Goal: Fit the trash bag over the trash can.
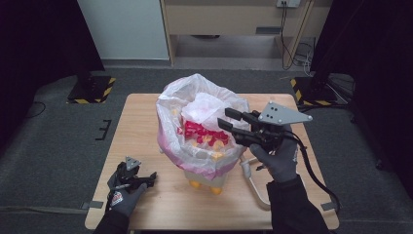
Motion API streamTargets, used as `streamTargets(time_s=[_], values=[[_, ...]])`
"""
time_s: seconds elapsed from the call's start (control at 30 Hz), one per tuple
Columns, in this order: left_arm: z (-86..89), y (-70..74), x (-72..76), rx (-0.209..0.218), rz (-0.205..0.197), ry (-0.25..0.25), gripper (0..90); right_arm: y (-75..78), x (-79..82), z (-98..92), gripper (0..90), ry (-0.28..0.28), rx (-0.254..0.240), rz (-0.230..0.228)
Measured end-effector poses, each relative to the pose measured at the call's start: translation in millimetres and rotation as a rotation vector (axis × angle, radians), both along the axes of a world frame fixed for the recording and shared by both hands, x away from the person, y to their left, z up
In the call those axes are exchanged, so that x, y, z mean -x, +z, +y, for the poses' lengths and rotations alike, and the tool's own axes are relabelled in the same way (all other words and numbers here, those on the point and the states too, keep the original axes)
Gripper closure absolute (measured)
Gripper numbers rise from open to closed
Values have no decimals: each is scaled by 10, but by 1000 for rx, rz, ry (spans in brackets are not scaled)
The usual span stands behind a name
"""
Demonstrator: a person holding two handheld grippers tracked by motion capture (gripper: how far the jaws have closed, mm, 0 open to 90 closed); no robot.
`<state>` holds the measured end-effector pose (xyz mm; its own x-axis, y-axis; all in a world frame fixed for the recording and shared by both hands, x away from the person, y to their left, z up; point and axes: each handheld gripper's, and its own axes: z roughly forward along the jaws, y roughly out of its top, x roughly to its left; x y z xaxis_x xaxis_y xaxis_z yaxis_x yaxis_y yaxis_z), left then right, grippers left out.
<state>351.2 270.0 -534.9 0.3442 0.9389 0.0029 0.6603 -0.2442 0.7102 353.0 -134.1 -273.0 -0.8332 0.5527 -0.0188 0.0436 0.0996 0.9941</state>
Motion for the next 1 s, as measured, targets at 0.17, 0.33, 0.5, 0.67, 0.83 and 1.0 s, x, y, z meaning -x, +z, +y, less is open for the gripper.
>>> streamTargets(time_s=[0.17,0.33,0.5,0.67,0.83,1.0], values=[[-1,-1,-1,0,1,-2,58,-10,-149,52,683,-37,15,17],[-1,-1,-1,0,1,-3,56,-77,-223,104,700,-31,52,78],[-1,-1,-1,0,1,-3,56,-49,-174,68,691,-11,83,106],[-1,0,-1,0,1,-3,56,-123,-158,20,680,-4,104,102],[-1,-1,-1,0,2,-3,56,-233,-171,14,662,9,142,117],[-1,-1,-1,0,1,-3,56,-248,-154,23,627,23,175,99]])
